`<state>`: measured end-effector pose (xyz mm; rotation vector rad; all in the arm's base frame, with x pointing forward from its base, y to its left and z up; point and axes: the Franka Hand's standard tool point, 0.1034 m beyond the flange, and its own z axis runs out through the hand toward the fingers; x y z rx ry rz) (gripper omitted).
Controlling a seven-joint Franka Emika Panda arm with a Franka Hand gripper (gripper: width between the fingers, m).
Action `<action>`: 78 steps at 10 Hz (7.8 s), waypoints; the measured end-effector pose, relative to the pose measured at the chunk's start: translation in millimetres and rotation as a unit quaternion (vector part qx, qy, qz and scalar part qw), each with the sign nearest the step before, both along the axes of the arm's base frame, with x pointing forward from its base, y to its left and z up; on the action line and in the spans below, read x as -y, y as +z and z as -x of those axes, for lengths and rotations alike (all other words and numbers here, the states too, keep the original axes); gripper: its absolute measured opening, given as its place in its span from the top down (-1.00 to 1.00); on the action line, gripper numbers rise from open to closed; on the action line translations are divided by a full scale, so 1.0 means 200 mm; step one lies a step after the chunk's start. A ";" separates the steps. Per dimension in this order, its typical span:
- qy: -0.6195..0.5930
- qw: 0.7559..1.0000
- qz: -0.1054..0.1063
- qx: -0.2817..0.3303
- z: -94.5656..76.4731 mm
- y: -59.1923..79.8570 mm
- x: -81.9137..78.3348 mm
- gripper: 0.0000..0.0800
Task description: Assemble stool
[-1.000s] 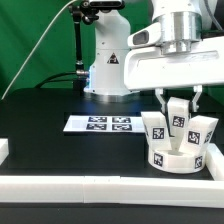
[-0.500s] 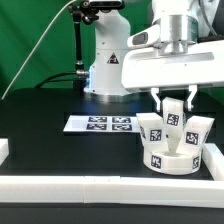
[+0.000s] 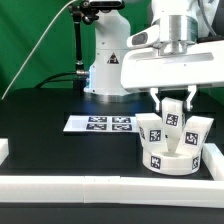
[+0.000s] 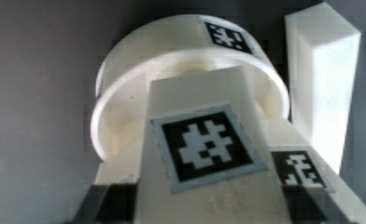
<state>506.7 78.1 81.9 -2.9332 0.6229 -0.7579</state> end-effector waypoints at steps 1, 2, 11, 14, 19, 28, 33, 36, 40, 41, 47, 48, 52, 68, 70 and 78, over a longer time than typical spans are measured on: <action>-0.001 1.000 -0.001 -0.003 -0.02 0.00 0.01 0.18; 0.001 1.000 0.000 -0.003 -0.03 0.00 0.02 0.18; 0.012 0.999 -0.017 -0.029 -0.06 0.08 0.03 -0.62; 0.011 0.996 -0.054 -0.065 -0.08 0.18 0.00 -0.62; 0.007 0.996 -0.058 -0.069 -0.08 0.18 0.00 -0.62; 0.084 0.977 -0.070 -0.183 -0.10 0.16 0.03 -0.62; 0.236 0.958 0.018 -0.162 -0.14 0.18 0.00 -0.62; 0.328 0.930 0.055 -0.157 -0.14 0.18 0.01 -0.62; 0.514 0.831 0.147 -0.153 -0.14 0.18 0.00 -0.62; 0.544 0.810 0.159 -0.150 -0.14 0.18 0.01 -0.62; 0.547 0.805 0.143 -0.182 -0.05 0.07 -0.02 -0.62; 0.546 0.805 0.144 -0.181 -0.05 0.06 -0.01 -0.62; 0.541 0.808 0.145 -0.182 -0.06 0.03 0.03 -0.62; 0.130 0.972 0.003 -0.196 -0.06 0.02 0.04 0.15; 0.054 0.980 -0.021 -0.188 -0.05 0.02 -0.01 0.15; -0.222 0.948 -0.135 -0.183 -0.05 0.02 -0.04 0.15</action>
Offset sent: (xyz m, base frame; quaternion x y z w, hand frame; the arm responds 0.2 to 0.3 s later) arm 0.0000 0.0000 0.0000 0.0000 0.0000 0.0000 1.0000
